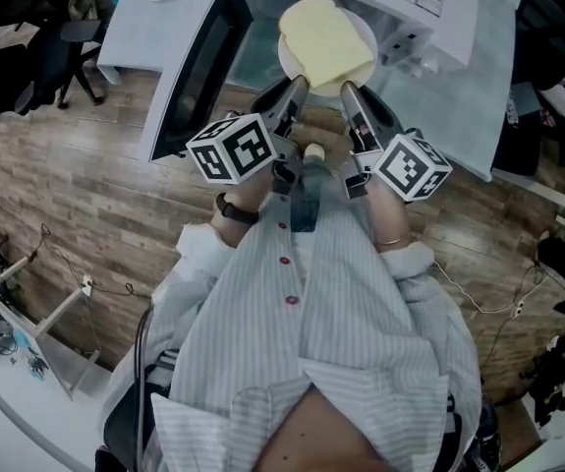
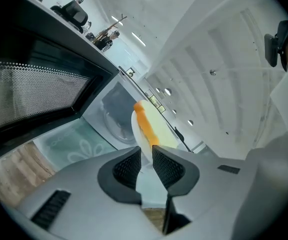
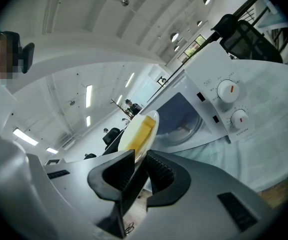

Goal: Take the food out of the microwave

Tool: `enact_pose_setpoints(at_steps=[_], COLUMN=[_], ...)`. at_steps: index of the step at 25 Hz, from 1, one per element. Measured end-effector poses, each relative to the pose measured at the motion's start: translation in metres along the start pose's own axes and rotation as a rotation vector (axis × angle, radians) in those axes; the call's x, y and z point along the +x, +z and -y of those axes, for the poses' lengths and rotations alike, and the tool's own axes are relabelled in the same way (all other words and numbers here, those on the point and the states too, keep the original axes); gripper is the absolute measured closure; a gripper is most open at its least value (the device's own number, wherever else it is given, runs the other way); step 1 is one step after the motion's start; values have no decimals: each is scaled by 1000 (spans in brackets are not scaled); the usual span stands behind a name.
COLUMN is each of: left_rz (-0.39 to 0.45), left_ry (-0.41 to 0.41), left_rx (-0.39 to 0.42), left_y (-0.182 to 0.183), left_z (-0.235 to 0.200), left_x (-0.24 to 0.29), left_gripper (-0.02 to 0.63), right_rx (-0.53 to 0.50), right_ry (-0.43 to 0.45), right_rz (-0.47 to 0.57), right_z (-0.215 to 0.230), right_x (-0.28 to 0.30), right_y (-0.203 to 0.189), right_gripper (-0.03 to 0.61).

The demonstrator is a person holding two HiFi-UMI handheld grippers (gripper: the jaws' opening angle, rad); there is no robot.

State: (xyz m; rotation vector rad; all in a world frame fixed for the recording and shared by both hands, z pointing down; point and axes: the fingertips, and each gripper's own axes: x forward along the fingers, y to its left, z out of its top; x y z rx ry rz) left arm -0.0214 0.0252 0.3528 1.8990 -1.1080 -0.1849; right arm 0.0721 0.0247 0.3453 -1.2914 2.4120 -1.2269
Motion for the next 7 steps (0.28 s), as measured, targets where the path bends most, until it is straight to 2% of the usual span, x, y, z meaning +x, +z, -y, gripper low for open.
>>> enact_pose_setpoints(at_steps=[7], left_rz=[-4], left_ry=[-13], left_rx=[4], left_y=[3], left_z=[3], left_x=[8], left_gripper=[535], right_rx=[-4], right_ry=[1], right_rz=[17], right_z=[3], right_x=[1], right_y=[8], right_gripper=[486])
